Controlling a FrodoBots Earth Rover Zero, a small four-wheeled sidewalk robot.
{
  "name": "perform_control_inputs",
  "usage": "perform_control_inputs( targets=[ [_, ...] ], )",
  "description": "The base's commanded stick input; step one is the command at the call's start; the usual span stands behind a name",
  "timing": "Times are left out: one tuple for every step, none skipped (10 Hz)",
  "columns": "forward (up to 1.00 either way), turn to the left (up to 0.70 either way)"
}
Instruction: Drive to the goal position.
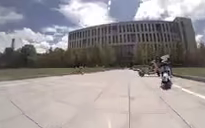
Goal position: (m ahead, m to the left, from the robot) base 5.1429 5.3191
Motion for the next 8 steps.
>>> perform_control_inputs(
  targets=[
    [0.7,0.18],
    [0.7,0.0],
    [0.7,0.01],
    [0.7,0.01],
    [0.7,0.0],
    [0.7,0.07],
    [0.7,0.11],
    [0.7,-0.2]
  ],
)
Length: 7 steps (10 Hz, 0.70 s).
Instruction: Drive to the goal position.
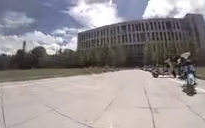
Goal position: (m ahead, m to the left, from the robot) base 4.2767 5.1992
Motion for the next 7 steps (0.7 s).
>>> perform_control_inputs(
  targets=[
    [0.7,-0.33],
    [0.7,-0.33],
    [0.7,-0.35],
    [0.7,-0.35],
    [0.7,-0.26],
    [0.7,-0.04],
    [0.7,0.14]
  ],
)
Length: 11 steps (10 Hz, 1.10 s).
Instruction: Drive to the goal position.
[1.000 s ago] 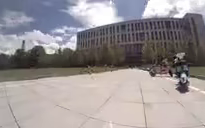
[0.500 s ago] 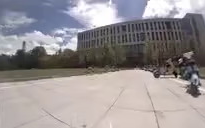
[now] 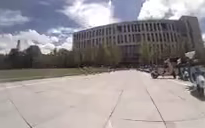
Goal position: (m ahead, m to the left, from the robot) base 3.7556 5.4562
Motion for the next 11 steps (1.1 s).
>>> perform_control_inputs(
  targets=[
    [0.7,0.1],
    [0.7,0.11],
    [0.7,0.05],
    [0.7,0.0],
    [0.7,0.0],
    [0.7,0.0],
    [0.7,0.0],
    [0.7,0.08],
    [0.7,0.04],
    [0.7,0.06],
    [0.7,0.05]
  ],
)
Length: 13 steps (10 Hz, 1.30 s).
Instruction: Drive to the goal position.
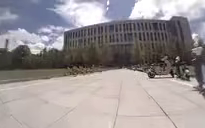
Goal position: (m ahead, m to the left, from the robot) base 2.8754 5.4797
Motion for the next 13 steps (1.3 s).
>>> perform_control_inputs(
  targets=[
    [0.7,0.01],
    [0.7,0.0],
    [0.7,0.01],
    [0.7,0.06],
    [0.7,0.08],
    [0.7,0.02],
    [0.7,0.01],
    [0.7,0.08],
    [0.7,0.06],
    [0.7,0.09],
    [0.7,0.14],
    [0.7,0.08],
    [0.7,-0.35]
  ],
)
